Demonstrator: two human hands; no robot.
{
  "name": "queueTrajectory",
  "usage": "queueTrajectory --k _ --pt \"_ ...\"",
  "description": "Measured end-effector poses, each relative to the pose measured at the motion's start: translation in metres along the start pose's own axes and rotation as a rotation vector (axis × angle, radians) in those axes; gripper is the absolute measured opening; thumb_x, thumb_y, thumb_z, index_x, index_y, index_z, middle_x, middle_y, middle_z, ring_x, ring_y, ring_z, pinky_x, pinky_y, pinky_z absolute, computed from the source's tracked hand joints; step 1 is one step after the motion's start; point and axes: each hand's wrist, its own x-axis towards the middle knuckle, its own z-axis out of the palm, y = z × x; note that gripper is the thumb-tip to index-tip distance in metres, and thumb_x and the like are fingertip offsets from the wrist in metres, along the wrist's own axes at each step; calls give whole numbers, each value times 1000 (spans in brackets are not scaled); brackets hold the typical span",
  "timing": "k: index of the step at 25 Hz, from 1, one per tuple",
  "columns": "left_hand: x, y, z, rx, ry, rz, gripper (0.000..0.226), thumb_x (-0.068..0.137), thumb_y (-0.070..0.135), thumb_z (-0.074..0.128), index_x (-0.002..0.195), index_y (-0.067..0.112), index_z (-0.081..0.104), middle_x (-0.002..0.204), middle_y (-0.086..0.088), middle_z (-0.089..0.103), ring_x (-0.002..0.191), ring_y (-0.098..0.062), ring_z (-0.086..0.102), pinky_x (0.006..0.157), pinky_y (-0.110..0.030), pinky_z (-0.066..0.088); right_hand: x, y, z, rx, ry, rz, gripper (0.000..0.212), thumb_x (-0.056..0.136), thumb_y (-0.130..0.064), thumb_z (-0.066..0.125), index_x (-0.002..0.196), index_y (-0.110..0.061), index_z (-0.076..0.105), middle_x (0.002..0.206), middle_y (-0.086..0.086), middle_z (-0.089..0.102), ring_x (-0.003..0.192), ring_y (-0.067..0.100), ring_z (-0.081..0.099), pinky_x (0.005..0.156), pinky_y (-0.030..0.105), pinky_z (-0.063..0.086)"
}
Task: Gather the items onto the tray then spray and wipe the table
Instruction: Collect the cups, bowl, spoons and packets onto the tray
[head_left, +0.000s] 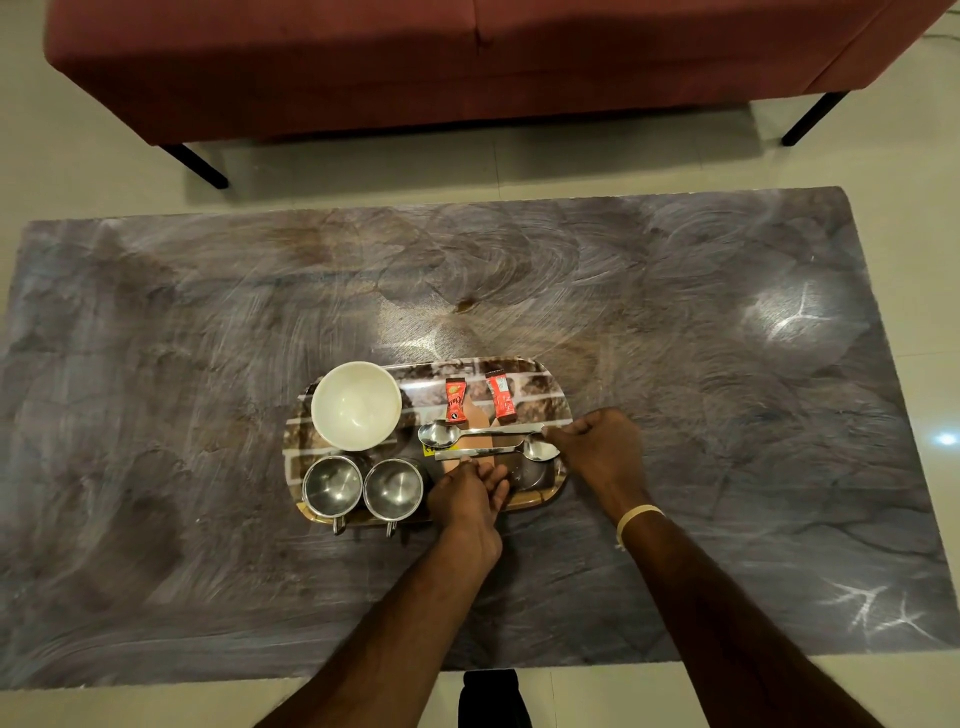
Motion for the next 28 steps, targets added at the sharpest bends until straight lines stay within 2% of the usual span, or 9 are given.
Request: queueTrajectory --k 4,9,11,14,17,20,23,25,28 --pt "-15 -4 -21 207 -100 94 15 99 15 55 101 5 67 87 -10 71 69 -14 70 56 -22 55 -8 8 -2 91 76 -14 34 86 -33 72 59 -14 65 50 -5 60 42 -2 55 43 8 36" --pt "-51 20 -83 549 -340 545 11 96 13 59 97 7 67 75 -10 72 56 -18 68 53 -26 55 -12 22 -5 148 160 62 33 90 -35 65 62 -17 61 60 1 62 59 15 60 62 28 45" --pt "-49 49 -108 594 -301 725 8 94 13 61 94 12 69 73 -11 72 52 -19 66 50 -27 55 -12 28 -4 156 150 68 28 90 -34 64 68 -17 63 66 1 65 66 18 63 65 29 47" --pt "-35 101 -137 579 -108 937 9 95 13 61 95 14 70 69 -7 70 53 -15 64 49 -25 54 -9 30 -5 151 81 29 18 91 -28 62 79 -17 68 77 2 69 75 20 65 75 35 53" --pt "-6 145 -153 687 83 1088 12 96 15 61 101 9 69 85 -8 71 73 -19 68 63 -18 54 -4 27 -5 132 16 6 15 93 -16 58 101 -13 71 94 2 67 87 18 60 82 32 45" --pt "36 171 -167 740 206 989 23 95 21 63 112 7 66 103 -7 70 94 -25 66 79 -33 51 3 25 -4 102 9 -54 22 92 -8 55 108 -8 71 103 7 69 94 19 60 88 31 44" --pt "67 178 -175 799 202 808 38 93 27 66 125 8 61 114 -9 68 105 -25 64 89 -39 51 13 26 0 92 -32 -42 24 92 -8 54 106 -12 73 103 3 71 96 21 64 95 39 49" --pt "76 175 -175 855 161 746 41 91 28 67 128 10 59 111 -6 68 106 -24 63 93 -38 49 17 31 4 86 -68 -42 23 92 -13 54 99 -20 75 96 4 74 87 23 68 87 47 55" --pt "87 170 -173 916 52 673 39 91 31 67 125 13 62 112 -3 69 104 -22 64 96 -40 51 25 44 9 117 -110 -14 20 93 -17 55 97 -20 74 90 5 75 79 24 70 78 50 58"
